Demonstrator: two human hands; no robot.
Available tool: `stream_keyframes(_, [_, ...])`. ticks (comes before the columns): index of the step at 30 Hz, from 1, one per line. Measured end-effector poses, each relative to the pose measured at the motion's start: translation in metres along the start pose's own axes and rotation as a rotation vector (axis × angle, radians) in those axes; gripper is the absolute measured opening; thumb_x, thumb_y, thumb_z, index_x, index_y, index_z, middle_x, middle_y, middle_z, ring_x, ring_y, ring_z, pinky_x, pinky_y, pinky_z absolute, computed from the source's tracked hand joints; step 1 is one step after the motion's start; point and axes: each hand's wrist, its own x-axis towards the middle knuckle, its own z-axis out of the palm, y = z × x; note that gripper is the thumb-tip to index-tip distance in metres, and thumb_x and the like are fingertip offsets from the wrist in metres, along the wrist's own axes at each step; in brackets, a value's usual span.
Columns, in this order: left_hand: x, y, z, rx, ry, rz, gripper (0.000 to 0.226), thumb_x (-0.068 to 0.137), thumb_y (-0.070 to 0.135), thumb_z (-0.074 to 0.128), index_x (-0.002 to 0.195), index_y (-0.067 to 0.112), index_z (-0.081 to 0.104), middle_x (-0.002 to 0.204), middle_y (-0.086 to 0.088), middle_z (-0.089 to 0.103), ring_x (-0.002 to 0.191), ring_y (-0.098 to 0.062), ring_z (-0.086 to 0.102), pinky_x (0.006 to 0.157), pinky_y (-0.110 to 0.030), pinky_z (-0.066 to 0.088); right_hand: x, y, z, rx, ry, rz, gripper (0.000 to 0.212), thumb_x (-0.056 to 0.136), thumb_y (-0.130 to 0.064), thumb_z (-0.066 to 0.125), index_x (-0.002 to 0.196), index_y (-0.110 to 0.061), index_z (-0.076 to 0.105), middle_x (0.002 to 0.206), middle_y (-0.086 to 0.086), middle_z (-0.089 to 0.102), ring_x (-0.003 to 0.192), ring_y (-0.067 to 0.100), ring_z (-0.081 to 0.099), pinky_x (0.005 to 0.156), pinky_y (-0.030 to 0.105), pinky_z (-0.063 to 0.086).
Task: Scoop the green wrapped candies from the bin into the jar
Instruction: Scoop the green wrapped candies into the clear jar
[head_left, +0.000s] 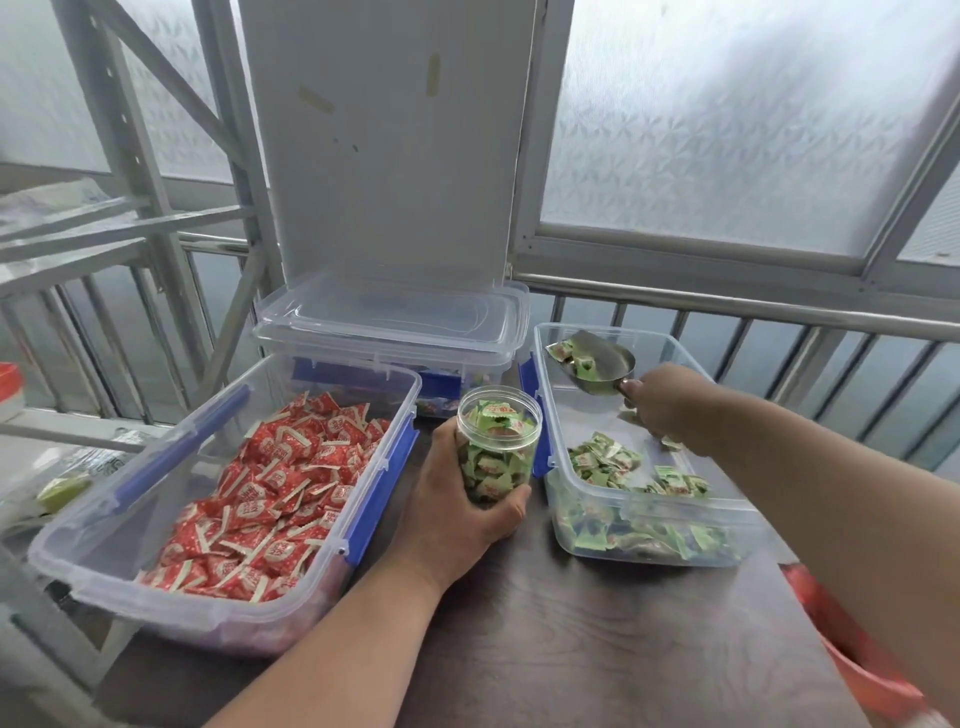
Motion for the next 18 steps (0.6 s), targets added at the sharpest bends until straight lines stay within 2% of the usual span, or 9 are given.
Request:
stream_keyframes(3, [-0.001, 0.002, 0.0, 0.006, -0.001, -0.001, 0.081, 0.079, 0.042, 0.095, 0.144, 0.039, 0.046, 0.124, 0.051, 0.05, 0.116, 0.024, 0.054, 0.089, 0.004, 0.04, -0.024, -0.002, -0.022, -0.008, 0.038, -0.08, 0.046, 0.109, -0.034, 0.038, 0.112, 0.002, 0.066, 0.08, 0.01, 0.055, 0.068, 0.024, 0.052, 0.056, 0.031, 0.041])
stream_keyframes(5, [-0.002, 0.003, 0.0, -0.008, -0.001, -0.014, 0.081, 0.08, 0.041, 0.096, 0.146, 0.036, 0.048, 0.12, 0.041, 0.057, 0.114, 0.023, 0.054, 0.087, 0.005, 0.04, -0.039, -0.004, -0.035, 0.021, 0.054, -0.113, 0.045, 0.108, -0.036, 0.042, 0.103, -0.002, 0.071, 0.081, 0.013, 0.062, 0.07, 0.026, 0.055, 0.064, 0.036, 0.045])
stream_keyframes(7, [-0.004, 0.004, 0.0, -0.018, 0.0, -0.022, 0.083, 0.081, 0.042, 0.096, 0.147, 0.035, 0.048, 0.12, 0.034, 0.058, 0.114, 0.024, 0.054, 0.086, 0.005, 0.038, -0.054, -0.005, -0.047, 0.076, 0.058, -0.152, 0.038, 0.106, -0.036, 0.05, 0.093, -0.012, 0.076, 0.074, 0.01, 0.068, 0.065, 0.023, 0.055, 0.062, 0.037, 0.045])
stream_keyframes(11, [-0.006, 0.004, -0.002, -0.058, -0.024, -0.051, 0.086, 0.082, 0.05, 0.096, 0.15, 0.038, 0.045, 0.131, 0.024, 0.062, 0.122, 0.014, 0.057, 0.09, 0.001, 0.041, -0.082, -0.015, -0.065, 0.016, 0.023, -0.254, 0.033, 0.105, -0.032, 0.055, 0.085, -0.017, 0.077, 0.063, -0.001, 0.068, 0.057, 0.016, 0.056, 0.058, 0.031, 0.046])
stream_keyframes(13, [-0.006, 0.004, -0.002, -0.054, -0.022, -0.053, 0.087, 0.081, 0.053, 0.094, 0.151, 0.039, 0.043, 0.133, 0.024, 0.061, 0.123, 0.014, 0.057, 0.092, -0.001, 0.043, -0.095, -0.023, -0.073, -0.082, 0.023, -0.32, 0.032, 0.104, -0.03, 0.055, 0.082, -0.017, 0.074, 0.06, -0.005, 0.066, 0.056, 0.012, 0.057, 0.054, 0.023, 0.045])
stream_keyframes(14, [-0.006, 0.004, -0.001, -0.05, -0.015, -0.046, 0.089, 0.081, 0.055, 0.092, 0.152, 0.039, 0.042, 0.134, 0.023, 0.061, 0.124, 0.012, 0.057, 0.096, -0.005, 0.047, -0.102, -0.027, -0.076, -0.15, 0.026, -0.348, 0.032, 0.103, -0.03, 0.055, 0.08, -0.017, 0.072, 0.059, -0.007, 0.063, 0.054, 0.009, 0.057, 0.049, 0.019, 0.042])
stream_keyframes(16, [-0.006, 0.003, 0.001, -0.056, -0.001, -0.035, 0.098, 0.081, 0.057, 0.087, 0.16, 0.036, 0.034, 0.141, 0.012, 0.059, 0.131, -0.001, 0.057, 0.111, -0.032, 0.053, -0.115, -0.035, -0.08, -0.307, 0.043, -0.375, 0.031, 0.105, -0.029, 0.051, 0.081, -0.016, 0.066, 0.065, -0.007, 0.059, 0.052, 0.004, 0.05, 0.046, 0.017, 0.038])
stream_keyframes(17, [-0.006, 0.003, 0.001, -0.037, 0.006, -0.035, 0.104, 0.081, 0.06, 0.084, 0.165, 0.034, 0.028, 0.146, 0.008, 0.056, 0.137, -0.012, 0.055, 0.116, -0.043, 0.051, -0.121, -0.038, -0.081, -0.376, 0.052, -0.398, 0.031, 0.106, -0.028, 0.047, 0.086, -0.016, 0.067, 0.071, -0.007, 0.059, 0.059, 0.006, 0.052, 0.052, 0.018, 0.041])
stream_keyframes(18, [-0.006, 0.004, 0.001, -0.001, 0.02, -0.034, 0.108, 0.081, 0.064, 0.08, 0.167, 0.033, 0.022, 0.148, 0.006, 0.051, 0.14, -0.018, 0.051, 0.118, -0.05, 0.048, -0.125, -0.04, -0.081, -0.403, 0.061, -0.415, 0.032, 0.107, -0.028, 0.045, 0.092, -0.015, 0.07, 0.079, -0.003, 0.063, 0.067, 0.012, 0.057, 0.061, 0.023, 0.046])
